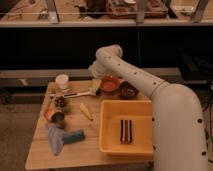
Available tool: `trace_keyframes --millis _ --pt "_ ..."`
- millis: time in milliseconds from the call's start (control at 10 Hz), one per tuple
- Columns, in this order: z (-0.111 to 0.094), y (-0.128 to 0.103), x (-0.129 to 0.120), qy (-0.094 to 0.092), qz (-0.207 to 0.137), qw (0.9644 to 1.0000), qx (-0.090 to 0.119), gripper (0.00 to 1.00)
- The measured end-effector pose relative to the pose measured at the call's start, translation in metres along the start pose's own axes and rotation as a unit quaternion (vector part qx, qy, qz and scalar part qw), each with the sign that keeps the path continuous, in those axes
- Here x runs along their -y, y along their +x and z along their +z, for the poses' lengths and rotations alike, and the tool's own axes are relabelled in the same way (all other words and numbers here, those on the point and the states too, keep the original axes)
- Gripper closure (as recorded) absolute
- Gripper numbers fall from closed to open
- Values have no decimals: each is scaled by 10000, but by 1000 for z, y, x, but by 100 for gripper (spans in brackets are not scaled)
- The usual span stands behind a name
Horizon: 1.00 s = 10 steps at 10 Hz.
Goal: Wipe tray with brush
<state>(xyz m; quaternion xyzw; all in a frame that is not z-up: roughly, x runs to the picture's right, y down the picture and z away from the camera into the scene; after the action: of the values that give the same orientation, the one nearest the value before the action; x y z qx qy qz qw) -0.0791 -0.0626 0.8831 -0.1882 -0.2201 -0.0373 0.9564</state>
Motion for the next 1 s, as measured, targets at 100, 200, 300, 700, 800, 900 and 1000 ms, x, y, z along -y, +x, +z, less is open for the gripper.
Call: trace_keyframes --millis 100,200,300,700,800,900,1000 --pt "15 -6 -2 -112 -23 9999 38 20" --pt "25 -12 -3 -184 -37 9998 87 20" --pt "32 -21 -3 -226 -74 9996 122 20" --pt "64 -37 -13 -465 -85 9989 69 20" --pt "74 -32 -17 -533 -1 9986 28 20" --pt "80 -25 -21 -584 116 9982 16 20" --pt "85 -22 -24 -623 223 9978 78 20"
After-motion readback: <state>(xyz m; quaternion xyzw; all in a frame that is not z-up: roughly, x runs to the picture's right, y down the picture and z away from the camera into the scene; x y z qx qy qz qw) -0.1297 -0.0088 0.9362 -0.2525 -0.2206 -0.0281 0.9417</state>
